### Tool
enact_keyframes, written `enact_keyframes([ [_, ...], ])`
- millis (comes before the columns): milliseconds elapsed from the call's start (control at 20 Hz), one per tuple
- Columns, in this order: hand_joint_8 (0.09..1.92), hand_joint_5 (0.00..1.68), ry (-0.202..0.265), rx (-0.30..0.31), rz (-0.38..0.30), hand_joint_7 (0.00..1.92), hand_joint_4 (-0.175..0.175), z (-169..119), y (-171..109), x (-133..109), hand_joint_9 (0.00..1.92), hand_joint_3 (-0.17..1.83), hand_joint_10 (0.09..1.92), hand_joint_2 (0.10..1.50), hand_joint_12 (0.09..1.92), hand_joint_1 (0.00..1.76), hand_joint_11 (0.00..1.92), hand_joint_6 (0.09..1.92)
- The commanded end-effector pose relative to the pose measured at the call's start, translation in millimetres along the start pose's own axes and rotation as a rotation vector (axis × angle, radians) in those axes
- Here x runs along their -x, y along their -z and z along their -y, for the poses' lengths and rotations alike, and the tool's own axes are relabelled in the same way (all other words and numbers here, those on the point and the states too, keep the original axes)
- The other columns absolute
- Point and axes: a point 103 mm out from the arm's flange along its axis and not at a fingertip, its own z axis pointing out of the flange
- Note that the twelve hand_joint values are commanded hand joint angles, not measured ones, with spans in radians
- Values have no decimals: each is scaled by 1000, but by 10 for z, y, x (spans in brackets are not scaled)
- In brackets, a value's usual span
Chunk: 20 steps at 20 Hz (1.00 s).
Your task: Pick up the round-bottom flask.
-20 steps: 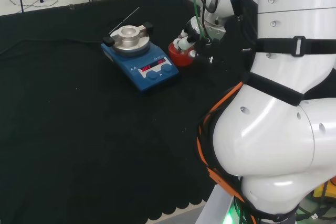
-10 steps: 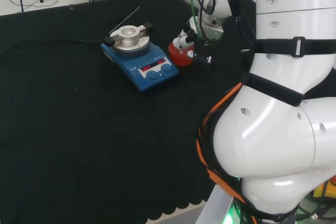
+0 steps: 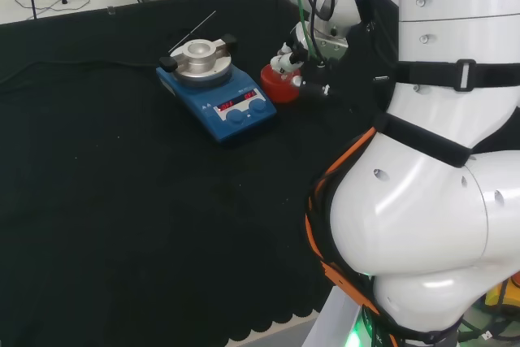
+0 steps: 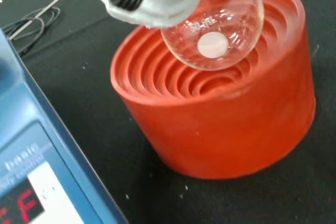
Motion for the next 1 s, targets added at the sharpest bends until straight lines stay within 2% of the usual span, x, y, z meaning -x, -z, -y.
enact_keyframes([
  [50, 609, 1121, 3, -30, -20, 685, -40, 1, 195, -110, 801, 693, 568, 714, 1280, 1137, 466, 952],
  [550, 610, 1129, 7, -88, 12, 681, -41, 103, 542, -339, 810, 779, 570, 669, 1278, 1139, 485, 980],
  [1000, 606, 1132, 30, -73, 20, 663, -34, 167, 777, -489, 811, 797, 571, 659, 1279, 1139, 495, 984],
])
